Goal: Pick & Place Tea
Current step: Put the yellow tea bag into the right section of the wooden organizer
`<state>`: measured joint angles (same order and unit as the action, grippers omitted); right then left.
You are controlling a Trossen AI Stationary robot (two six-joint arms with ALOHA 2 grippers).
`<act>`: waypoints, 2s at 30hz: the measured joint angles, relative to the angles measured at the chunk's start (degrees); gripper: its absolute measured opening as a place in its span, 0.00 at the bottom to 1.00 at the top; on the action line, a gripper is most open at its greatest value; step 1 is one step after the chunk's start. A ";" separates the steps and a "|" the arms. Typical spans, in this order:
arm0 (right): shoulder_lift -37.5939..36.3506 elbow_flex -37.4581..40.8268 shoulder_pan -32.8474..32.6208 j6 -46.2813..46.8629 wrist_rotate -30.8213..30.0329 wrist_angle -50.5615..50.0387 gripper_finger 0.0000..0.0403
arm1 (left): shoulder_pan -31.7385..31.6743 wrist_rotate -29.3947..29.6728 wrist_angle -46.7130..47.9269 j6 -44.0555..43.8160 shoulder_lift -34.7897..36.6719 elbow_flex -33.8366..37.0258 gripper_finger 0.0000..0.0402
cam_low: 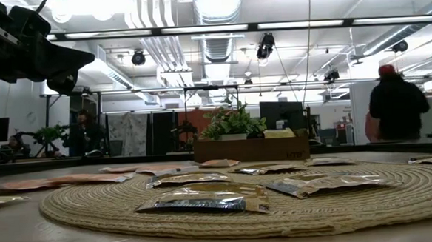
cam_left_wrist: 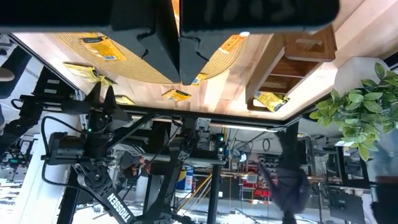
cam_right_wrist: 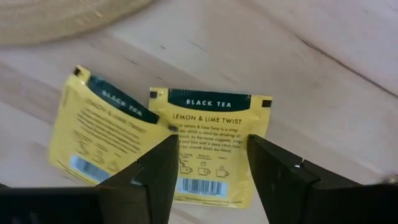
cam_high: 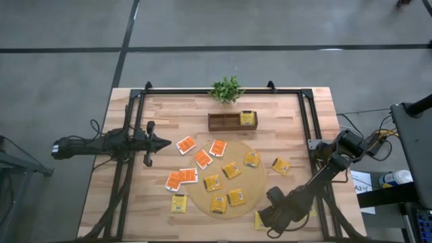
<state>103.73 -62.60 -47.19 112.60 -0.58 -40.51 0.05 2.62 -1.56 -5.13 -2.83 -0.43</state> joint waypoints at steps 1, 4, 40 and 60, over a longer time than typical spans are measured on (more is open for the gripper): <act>0.18 -0.27 0.25 0.00 -0.08 -0.02 0.46 | 0.01 0.01 0.00 -0.01 0.00 0.02 0.00; 0.25 -1.04 0.79 0.00 -0.63 -1.98 0.46 | 0.00 -0.01 0.00 -0.02 0.00 0.00 0.00; 0.45 -4.77 1.12 -4.75 -6.46 -3.43 0.52 | -0.01 0.01 -0.02 -0.02 0.00 0.01 0.00; 4.12 -4.12 1.93 -7.06 -0.91 -3.87 0.58 | -0.02 0.02 -0.02 -0.01 0.00 0.02 0.00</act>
<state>107.85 -66.72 -45.25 105.53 -1.50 -44.38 0.03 2.63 -1.58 -5.14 -2.83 -0.41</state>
